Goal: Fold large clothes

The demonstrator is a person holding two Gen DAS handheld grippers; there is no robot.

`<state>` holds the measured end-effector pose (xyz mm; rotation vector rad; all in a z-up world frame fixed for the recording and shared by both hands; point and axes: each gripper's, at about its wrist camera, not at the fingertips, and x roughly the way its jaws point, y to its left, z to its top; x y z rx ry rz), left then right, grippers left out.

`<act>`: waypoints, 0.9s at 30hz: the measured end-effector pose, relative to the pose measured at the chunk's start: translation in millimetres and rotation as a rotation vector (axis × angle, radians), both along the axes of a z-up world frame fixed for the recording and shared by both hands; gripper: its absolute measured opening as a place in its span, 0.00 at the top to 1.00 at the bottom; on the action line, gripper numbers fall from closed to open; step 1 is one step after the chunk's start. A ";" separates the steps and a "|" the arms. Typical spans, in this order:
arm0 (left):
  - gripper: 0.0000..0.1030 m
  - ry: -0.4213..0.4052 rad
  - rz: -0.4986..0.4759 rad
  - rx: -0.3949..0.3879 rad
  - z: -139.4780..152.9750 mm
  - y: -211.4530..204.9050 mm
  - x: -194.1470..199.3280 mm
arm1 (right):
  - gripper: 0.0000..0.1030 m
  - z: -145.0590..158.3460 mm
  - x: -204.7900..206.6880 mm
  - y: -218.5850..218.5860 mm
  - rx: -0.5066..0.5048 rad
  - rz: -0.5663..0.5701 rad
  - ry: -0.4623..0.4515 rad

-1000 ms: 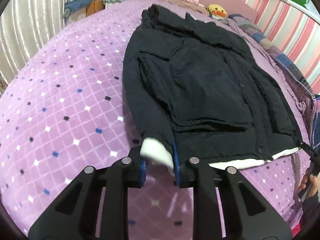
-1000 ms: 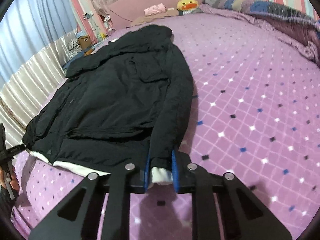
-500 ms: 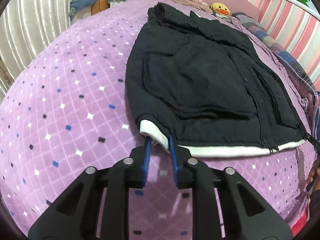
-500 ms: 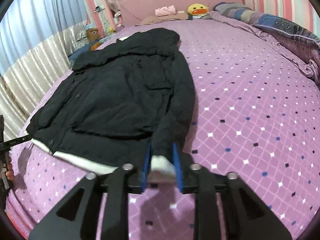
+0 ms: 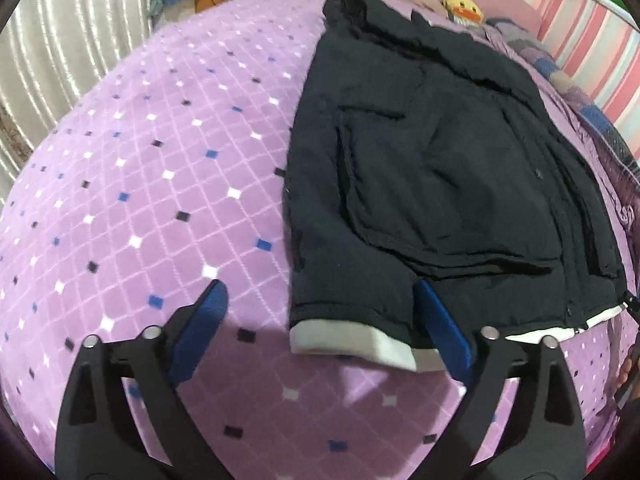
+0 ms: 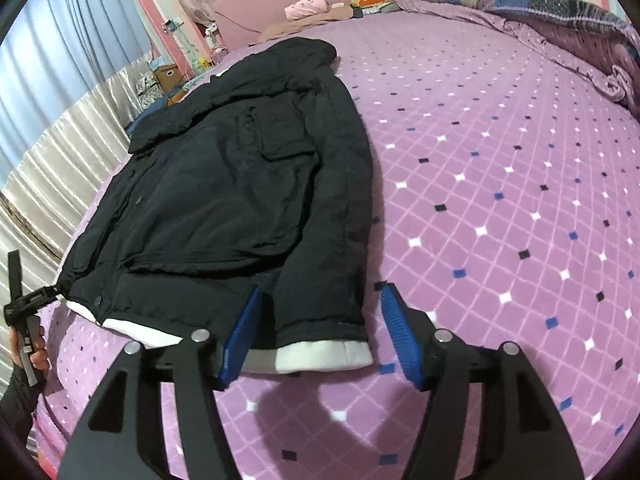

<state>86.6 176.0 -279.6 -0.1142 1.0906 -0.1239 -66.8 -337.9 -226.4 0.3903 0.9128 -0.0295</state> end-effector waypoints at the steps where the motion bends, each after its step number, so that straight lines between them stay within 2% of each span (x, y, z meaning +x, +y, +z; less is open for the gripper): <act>1: 0.07 0.012 -0.018 -0.023 -2.0 -2.0 2.4 | 0.39 -1.5 0.6 -0.4 0.012 -0.002 0.004; 4: 0.03 0.036 -0.089 -0.045 -5.9 -13.4 3.4 | 0.38 -7.9 3.6 -0.3 0.037 -0.009 0.018; 6: 0.03 0.049 -0.112 -0.016 -9.9 -20.9 5.3 | 0.37 -11.2 6.6 3.2 0.021 -0.003 0.025; 7: 0.03 0.051 -0.119 0.006 -11.1 -24.4 5.8 | 0.35 -11.4 7.7 5.1 0.013 0.001 0.022; 10: 0.03 0.046 -0.112 0.003 -11.3 -26.9 7.3 | 0.32 -13.2 11.7 6.1 0.034 0.006 0.022; 11: 0.03 0.044 -0.110 0.000 -11.4 -27.1 7.2 | 0.32 -14.7 12.6 5.0 0.066 0.002 0.024; 14: 0.03 0.038 -0.117 0.006 -10.3 -26.4 4.8 | 0.34 -15.7 13.4 3.5 0.074 0.008 0.038; 18: 0.05 0.055 -0.100 -0.070 -8.8 -10.3 -1.5 | 0.33 -14.5 13.0 -0.3 0.112 0.026 0.062; 20: 0.10 0.071 -0.087 -0.103 -7.0 -3.8 0.8 | 0.33 -14.9 10.5 -0.2 0.131 0.040 0.070; 22: 0.25 0.079 -0.097 -0.115 -5.2 -0.5 1.2 | 0.33 -16.7 8.7 0.8 0.148 0.048 0.074; 25: 0.44 0.082 -0.118 -0.116 -6.6 -5.1 2.6 | 0.34 -18.5 13.4 2.1 0.163 0.055 0.074; 26: 0.50 0.091 -0.130 -0.140 -6.0 -6.9 4.6 | 0.35 -18.6 16.2 2.2 0.186 0.056 0.070; 27: 0.63 0.097 -0.141 -0.161 -6.2 -6.1 5.3 | 0.37 -19.4 18.5 1.7 0.210 0.058 0.066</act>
